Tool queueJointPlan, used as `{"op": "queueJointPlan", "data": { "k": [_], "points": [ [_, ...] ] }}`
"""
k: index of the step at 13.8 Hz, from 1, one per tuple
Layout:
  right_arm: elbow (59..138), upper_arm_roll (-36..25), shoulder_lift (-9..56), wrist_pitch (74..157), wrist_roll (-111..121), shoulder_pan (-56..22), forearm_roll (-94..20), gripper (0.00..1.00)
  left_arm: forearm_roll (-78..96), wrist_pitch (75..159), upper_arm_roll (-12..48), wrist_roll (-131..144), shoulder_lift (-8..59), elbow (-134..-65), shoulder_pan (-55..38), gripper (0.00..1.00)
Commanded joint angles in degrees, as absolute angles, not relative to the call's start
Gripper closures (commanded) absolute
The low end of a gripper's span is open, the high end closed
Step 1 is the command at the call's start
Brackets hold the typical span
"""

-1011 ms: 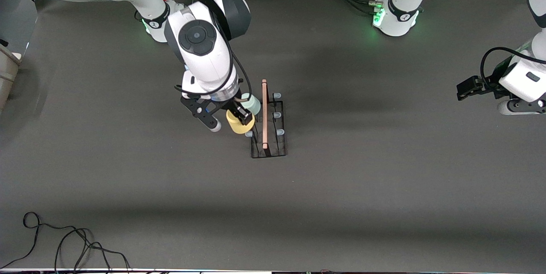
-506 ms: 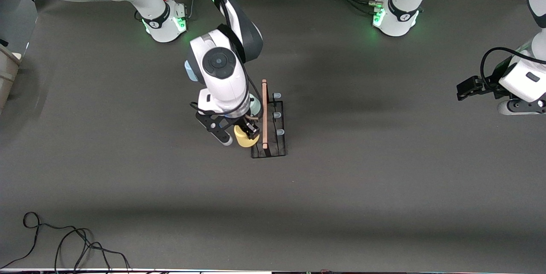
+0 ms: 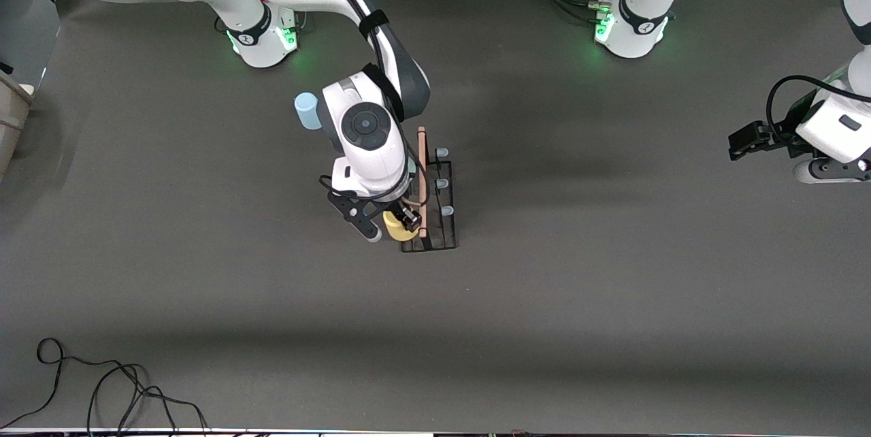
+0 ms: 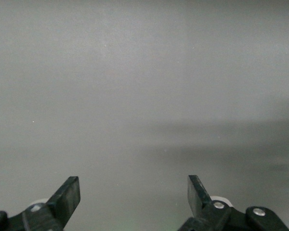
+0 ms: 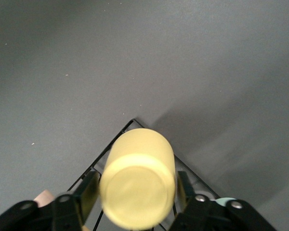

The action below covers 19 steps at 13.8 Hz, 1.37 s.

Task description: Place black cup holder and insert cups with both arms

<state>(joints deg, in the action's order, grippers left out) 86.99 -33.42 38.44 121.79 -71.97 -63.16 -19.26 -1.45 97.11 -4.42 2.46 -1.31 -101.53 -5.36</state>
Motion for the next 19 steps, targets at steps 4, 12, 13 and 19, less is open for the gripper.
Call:
{"op": "queueJointPlan", "data": {
  "k": [4, 12, 13, 19],
  "points": [
    [80.00, -35.94, 32.97, 108.68, -71.98, -62.75, -19.25, 0.00, -1.14, 96.24, -4.57, 2.29, -1.14, -100.99, -5.36, 0.00],
    [79.96, -37.70, 14.70, 90.45, -58.75, -62.93, -11.62, 0.00, -1.14, 96.42, -4.57, 2.29, -1.14, -100.99, -5.36, 0.00],
    [82.42, -37.27, 11.55, 90.27, -54.01, -61.28, -9.51, 0.00, -1.14, 96.42, -4.57, 2.29, -1.14, -100.99, -5.36, 0.01],
    [91.05, -14.02, -0.96, 87.90, -28.08, -28.63, -1.23, 0.00, -1.23, 96.33, -4.57, 2.29, -1.14, -100.99, -5.36, 0.01]
  ]
}}
